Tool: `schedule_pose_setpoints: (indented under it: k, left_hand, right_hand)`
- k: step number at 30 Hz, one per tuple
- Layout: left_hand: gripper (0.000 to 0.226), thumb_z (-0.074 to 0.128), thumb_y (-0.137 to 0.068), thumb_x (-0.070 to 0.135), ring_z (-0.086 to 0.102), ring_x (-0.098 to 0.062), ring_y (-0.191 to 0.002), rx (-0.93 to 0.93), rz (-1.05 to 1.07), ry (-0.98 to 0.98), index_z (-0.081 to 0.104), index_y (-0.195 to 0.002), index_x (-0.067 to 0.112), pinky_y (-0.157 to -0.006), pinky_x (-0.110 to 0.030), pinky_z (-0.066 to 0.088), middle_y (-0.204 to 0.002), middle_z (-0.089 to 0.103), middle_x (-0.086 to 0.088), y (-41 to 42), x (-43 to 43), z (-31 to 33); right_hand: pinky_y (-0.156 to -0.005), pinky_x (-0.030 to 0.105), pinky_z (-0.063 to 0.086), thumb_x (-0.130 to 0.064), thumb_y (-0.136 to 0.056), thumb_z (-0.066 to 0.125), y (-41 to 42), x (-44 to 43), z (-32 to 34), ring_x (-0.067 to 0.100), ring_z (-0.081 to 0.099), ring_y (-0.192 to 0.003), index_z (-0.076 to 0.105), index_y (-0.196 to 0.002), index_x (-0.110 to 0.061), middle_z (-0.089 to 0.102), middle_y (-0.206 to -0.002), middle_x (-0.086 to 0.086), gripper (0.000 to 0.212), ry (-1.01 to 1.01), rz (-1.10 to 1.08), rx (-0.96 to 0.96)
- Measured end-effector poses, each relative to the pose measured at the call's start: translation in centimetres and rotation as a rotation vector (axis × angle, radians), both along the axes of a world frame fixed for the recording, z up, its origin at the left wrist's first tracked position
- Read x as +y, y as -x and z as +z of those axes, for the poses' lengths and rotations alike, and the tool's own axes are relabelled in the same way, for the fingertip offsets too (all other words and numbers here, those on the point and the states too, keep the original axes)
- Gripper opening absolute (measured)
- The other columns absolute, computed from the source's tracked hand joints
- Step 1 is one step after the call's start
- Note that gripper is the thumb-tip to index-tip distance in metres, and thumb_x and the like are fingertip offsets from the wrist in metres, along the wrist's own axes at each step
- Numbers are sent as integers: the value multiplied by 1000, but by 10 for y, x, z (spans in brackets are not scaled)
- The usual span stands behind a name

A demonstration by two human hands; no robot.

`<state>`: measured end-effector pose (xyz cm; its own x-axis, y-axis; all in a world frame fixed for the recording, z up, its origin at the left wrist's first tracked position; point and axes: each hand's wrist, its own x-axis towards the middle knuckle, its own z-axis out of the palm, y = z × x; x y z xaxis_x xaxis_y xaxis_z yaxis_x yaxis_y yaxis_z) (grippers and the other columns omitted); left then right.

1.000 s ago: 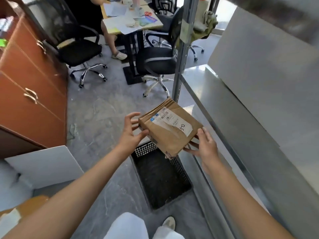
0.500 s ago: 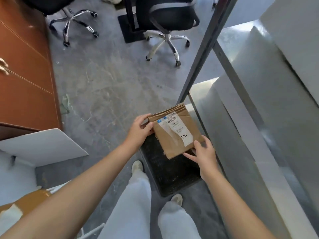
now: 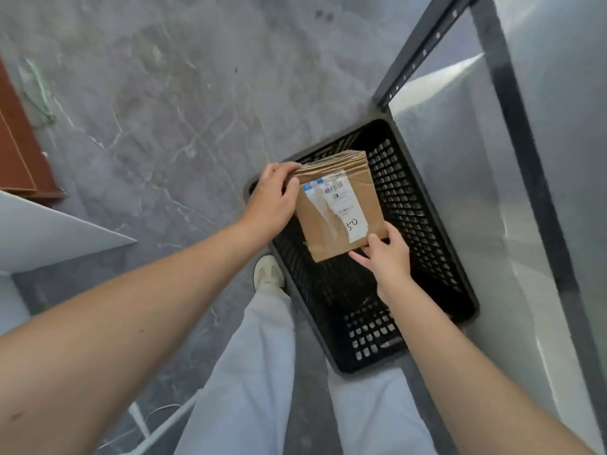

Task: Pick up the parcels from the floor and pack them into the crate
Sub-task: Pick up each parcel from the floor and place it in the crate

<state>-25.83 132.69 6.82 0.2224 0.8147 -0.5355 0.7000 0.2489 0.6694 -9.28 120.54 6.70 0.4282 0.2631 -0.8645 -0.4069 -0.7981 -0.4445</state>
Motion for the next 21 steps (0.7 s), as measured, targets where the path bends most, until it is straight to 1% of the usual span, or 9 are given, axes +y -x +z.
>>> schedule_pose_setpoints:
  k: [2,4,7,10,13,15,17,18,21]
  left_hand:
    - [38,44,-100,23,46,-8,-117,69,-28,18,53,-136,15,-99,-16,29,-132,48,-3,3,-10,-43]
    - [42,43,-100,26,44,-10,-120,122,-54,57,48,-140,14,-96,-13,25,-137,45,-5,1,-18,-79]
    - [47,39,-101,27,40,-21,-131,174,-73,92,39,-145,10,-100,-18,25,-145,37,-10,-8,-23,-120]
    - [46,38,-101,23,41,-27,-131,262,-145,63,39,-142,3,-106,-21,26,-147,29,-16,-18,-17,-152]
    - [42,42,-98,17,47,-39,-123,404,-204,51,41,-135,-3,-103,-38,39,-145,29,-22,-25,-11,-179]
    - [49,45,-96,15,45,-40,-126,514,-185,78,34,-140,-4,-102,-43,40,-151,23,-21,-25,-7,-192]
    - [53,47,-96,14,43,-38,-130,602,-163,135,30,-143,-3,-104,-43,39,-153,21,-18,-22,-2,-202]
    - [53,47,-95,13,44,-37,-129,635,-157,169,31,-143,-2,-103,-42,40,-151,25,-17,-20,3,-207]
    - [47,50,-94,15,51,-34,-122,687,-151,215,42,-138,-3,-94,-37,45,-144,38,-17,-19,13,-217]
  right_hand:
    - [-66,25,61,-6,-100,44,-2,-5,-46,19,63,-109,50,-137,-25,60,-127,0,42,27,39,-8]
    - [-64,25,60,-6,-100,43,-6,-9,-86,20,63,-109,50,-138,-25,59,-129,0,42,52,61,-12]
    - [-63,24,60,-8,-101,43,-10,-12,-134,21,63,-109,50,-138,-24,58,-130,0,41,65,106,-8]
    - [-62,21,59,-10,-101,44,-10,-9,-172,21,62,-111,47,-141,-23,55,-134,2,41,60,176,-22]
    - [-66,23,60,-12,-102,44,-9,0,-201,19,60,-109,43,-144,-21,51,-137,2,43,57,296,-87]
    - [-72,28,61,-13,-102,44,-4,9,-216,16,60,-98,41,-145,-20,50,-136,3,44,50,367,-125]
    - [-75,34,62,-14,-101,44,4,17,-230,13,60,-83,43,-144,-16,52,-131,5,42,41,449,-164]
    - [-77,37,62,-14,-101,45,8,21,-236,13,61,-80,46,-140,-13,54,-128,6,40,34,490,-187]
    - [-85,43,59,-12,-98,48,14,24,-249,25,65,-98,55,-127,-10,60,-123,10,30,27,557,-261]
